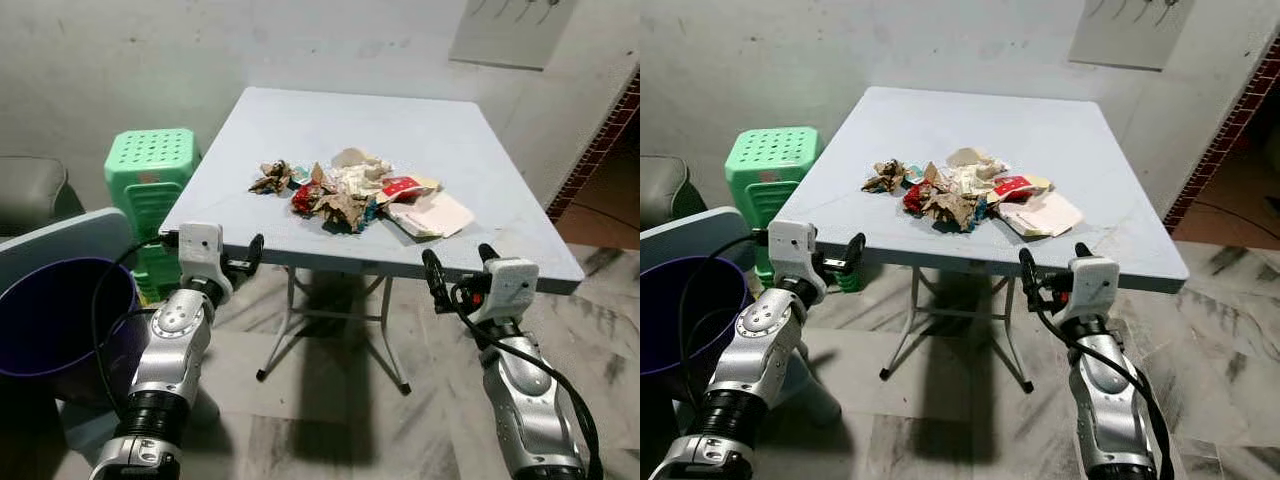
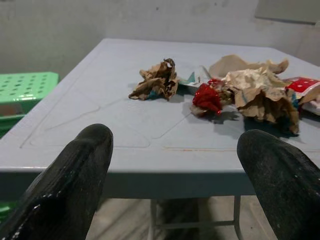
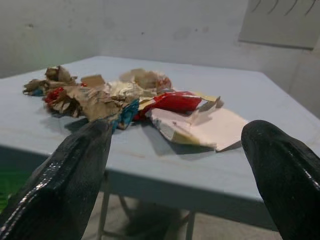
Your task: Picking trash to rubbish bin
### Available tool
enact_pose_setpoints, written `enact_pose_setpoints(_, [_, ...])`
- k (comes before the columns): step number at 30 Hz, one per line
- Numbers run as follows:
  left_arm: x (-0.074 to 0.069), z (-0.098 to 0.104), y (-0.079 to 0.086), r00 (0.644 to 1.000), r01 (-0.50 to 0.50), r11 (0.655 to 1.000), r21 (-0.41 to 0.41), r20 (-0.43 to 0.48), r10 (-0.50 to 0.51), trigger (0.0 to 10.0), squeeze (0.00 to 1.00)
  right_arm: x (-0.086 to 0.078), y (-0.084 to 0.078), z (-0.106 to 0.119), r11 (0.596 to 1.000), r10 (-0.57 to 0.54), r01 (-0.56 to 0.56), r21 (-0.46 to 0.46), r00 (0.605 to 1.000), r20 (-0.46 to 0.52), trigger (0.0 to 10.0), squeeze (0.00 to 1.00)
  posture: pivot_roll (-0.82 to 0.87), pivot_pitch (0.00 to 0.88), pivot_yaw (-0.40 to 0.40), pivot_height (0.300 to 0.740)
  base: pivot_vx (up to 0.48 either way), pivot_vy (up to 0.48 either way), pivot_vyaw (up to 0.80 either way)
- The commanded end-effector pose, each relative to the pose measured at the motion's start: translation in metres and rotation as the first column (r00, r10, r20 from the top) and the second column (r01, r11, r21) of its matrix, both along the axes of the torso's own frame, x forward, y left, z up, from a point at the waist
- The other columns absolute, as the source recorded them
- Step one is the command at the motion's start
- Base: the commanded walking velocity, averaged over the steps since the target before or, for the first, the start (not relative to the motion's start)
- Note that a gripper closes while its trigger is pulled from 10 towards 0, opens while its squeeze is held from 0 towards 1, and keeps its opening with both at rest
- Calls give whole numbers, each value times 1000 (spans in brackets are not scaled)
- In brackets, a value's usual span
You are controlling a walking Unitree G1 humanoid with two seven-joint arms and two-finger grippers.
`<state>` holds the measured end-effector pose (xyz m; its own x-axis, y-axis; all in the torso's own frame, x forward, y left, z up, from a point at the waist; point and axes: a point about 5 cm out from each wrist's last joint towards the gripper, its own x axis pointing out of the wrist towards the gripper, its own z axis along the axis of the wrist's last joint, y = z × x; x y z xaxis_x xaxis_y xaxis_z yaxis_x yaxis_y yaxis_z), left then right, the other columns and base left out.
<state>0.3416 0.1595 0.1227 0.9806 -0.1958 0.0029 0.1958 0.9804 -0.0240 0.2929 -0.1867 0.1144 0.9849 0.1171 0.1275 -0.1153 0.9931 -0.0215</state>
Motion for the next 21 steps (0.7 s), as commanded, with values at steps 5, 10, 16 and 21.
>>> enact_pose_setpoints(5, [-2, -1, -2, 1000, 17, 1000, 27, -8, -17, 10000, 0, -1, -1, 4, 1000, 12, -12, -13, 1000, 11, 10000, 0, -32, 0, -29, 740, 277, 0, 0])
enact_pose_setpoints(10, [-4, -1, -3, 1000, 26, 999, 23, -8, -26, 10000, 0, -2, 0, 4, 1000, 25, -24, -17, 1000, 7, 10000, 0, -32, 0, -32, 740, 318, 0, 0])
enact_pose_setpoints(16, [-4, -2, -4, 1000, 27, 999, 21, -8, -26, 10000, 0, -2, 0, 4, 999, 30, -30, -19, 1000, 5, 10000, 0, -31, 0, -34, 740, 362, 0, 0])
enact_pose_setpoints(21, [-5, -2, -5, 999, 32, 999, 22, -8, -31, 10000, 0, -3, 1, 3, 999, 34, -34, -19, 999, 1, 10000, 0, -32, 0, -34, 740, 368, 0, 0])
